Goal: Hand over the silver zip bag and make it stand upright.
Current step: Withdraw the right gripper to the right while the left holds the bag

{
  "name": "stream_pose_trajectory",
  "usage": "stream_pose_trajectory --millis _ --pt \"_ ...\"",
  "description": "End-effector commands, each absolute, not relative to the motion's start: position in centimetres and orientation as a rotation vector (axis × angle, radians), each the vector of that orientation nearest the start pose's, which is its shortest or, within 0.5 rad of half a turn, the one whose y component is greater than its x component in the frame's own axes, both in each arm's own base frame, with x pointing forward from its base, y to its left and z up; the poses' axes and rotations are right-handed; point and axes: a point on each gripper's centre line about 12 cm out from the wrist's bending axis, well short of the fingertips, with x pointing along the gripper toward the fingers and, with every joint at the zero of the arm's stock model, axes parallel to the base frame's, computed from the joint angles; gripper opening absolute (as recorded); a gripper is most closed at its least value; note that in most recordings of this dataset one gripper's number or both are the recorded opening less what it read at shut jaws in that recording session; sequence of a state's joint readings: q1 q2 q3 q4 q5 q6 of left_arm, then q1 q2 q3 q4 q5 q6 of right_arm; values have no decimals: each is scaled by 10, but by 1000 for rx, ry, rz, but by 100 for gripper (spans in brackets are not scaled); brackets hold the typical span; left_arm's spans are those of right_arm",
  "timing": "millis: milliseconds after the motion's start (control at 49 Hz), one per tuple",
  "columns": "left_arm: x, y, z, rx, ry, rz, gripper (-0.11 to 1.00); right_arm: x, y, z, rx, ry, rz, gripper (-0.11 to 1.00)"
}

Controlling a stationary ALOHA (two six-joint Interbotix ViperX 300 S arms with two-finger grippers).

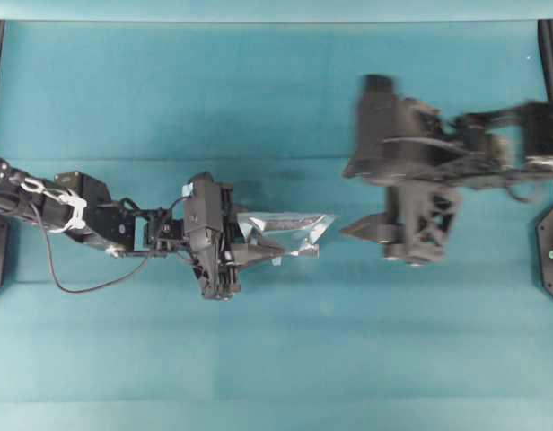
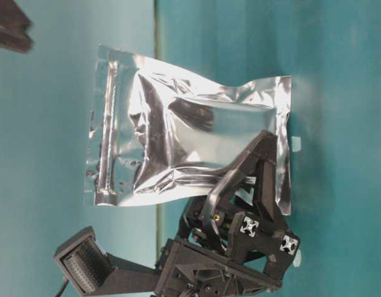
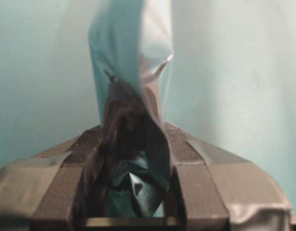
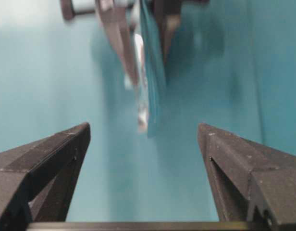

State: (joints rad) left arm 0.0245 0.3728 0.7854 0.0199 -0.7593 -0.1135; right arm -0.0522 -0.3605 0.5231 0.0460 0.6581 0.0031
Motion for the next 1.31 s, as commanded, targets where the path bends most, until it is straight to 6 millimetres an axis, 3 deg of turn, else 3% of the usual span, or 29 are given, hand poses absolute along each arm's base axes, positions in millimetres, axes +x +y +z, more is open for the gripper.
stream_pose_trajectory --millis 0,592,1287 --pt "395 7 69 -101 389 25 29 316 -13 310 74 721 -41 91" --pt "394 7 73 -99 380 24 29 276 -6 296 75 663 -28 91" --pt "394 6 73 -99 382 23 29 274 -5 285 92 635 -27 91"
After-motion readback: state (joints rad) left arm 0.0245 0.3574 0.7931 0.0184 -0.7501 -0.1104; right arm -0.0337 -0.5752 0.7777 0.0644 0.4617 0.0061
